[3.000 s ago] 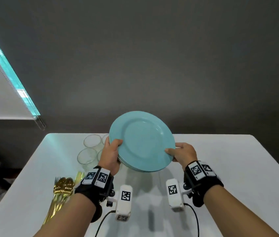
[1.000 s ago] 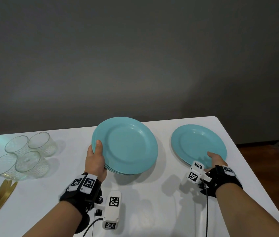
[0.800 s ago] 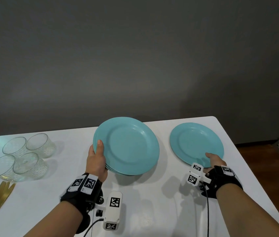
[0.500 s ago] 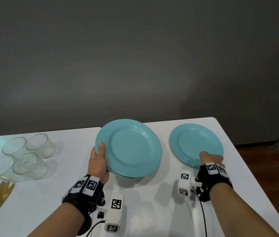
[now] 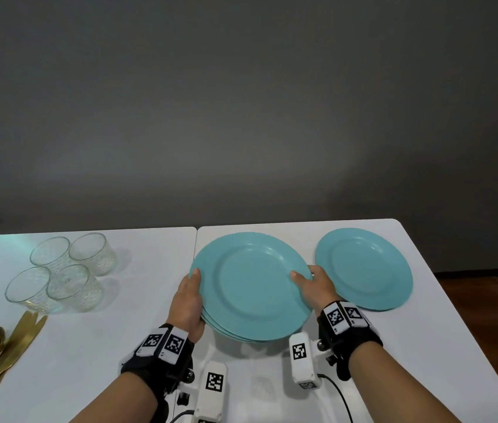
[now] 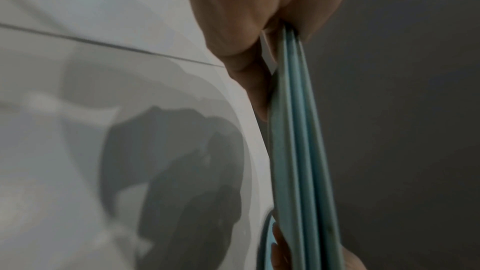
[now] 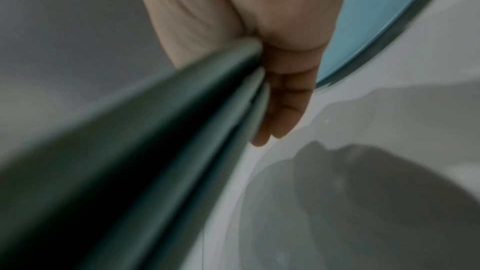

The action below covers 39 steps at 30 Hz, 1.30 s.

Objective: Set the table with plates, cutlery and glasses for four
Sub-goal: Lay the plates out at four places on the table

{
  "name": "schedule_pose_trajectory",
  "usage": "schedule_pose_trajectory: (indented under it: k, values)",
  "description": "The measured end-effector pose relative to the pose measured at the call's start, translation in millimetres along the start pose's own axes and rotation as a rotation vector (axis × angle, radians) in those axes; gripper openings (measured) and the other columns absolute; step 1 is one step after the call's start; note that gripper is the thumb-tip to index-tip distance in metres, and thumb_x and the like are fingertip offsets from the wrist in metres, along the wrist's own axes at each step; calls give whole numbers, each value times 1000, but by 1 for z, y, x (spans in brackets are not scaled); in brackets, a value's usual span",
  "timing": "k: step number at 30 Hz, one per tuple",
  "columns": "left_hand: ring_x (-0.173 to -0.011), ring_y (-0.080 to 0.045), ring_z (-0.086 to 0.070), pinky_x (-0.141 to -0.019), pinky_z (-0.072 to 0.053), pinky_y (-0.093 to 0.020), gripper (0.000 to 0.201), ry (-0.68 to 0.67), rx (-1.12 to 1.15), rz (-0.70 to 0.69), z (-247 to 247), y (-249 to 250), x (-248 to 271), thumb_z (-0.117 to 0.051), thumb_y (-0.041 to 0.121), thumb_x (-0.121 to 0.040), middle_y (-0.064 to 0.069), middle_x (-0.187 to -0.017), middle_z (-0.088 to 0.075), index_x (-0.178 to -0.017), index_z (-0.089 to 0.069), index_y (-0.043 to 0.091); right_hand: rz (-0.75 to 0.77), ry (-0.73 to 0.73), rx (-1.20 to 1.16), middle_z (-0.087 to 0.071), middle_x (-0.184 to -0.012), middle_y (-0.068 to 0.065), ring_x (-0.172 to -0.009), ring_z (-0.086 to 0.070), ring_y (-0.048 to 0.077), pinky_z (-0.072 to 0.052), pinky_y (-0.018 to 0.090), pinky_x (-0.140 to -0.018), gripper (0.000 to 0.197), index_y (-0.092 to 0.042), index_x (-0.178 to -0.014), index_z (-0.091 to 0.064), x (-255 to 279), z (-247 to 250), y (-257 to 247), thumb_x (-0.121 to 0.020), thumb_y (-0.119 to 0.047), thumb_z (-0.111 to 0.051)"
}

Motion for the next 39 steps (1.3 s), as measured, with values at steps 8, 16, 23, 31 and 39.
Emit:
schedule_pose_trajectory:
  k: [8, 16, 23, 31, 39]
  values:
    - [-107, -29, -55, -96, -47, -45, 32, 262, -58, -174, 54, 35, 6, -38, 32, -99, -9, -123, -54, -124, -47, 15, -102, 45, -271, -64, -101, 19, -91, -61, 30, -50, 51, -93, 23, 3, -104, -61, -1, -4, 18, -94, -16, -54]
    - [-119, -35, -50, -98, -41, -43, 43, 639, -17, -321, 135, 85, 28, -38, 31, -98, -18, -131, -52, -133, -43, 6, -300, 58, -639, -54, -129, 22, -99, -57, 35, -49, 50, -79, 36, -2, -134, -42, 1, -39, 54, -99, -10, -44]
    - [-117, -31, -53, -102, -44, -50, 43, 682, 53, -322, 170, 89, 40, -38, 39, -95, -9, -133, -53, -135, -42, 23, -318, 48, -538, -57, -115, 17, -99, -58, 36, -50, 53, -83, 32, -1, -130, -47, 11, -76, 51, -98, -7, -44]
    - [-115, -29, -55, -100, -46, -50, 44, 626, 101, -278, 178, 77, 43, -40, 42, -94, -5, -129, -54, -135, -42, 25, -325, -36, -448, -58, -126, 22, -108, -59, 40, -52, 48, -85, 35, 3, -126, -52, 11, -109, 38, -92, -1, -52]
    - [-106, -21, -51, -86, -45, -28, 41, 558, 33, -284, 161, 82, 38, -37, 32, -99, -1, -120, -49, -136, -40, 14, -372, -149, -439, -59, -101, 19, -89, -60, 33, -53, 42, -84, 26, 0, -115, -52, 20, -126, 41, -89, 2, -57]
Point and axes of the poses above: each hand's wrist, its own x-axis away from the middle knuckle, its own z-axis out of the back of the hand, y = z × x, the point moved 10 cm from there along -x, towards the middle knuckle
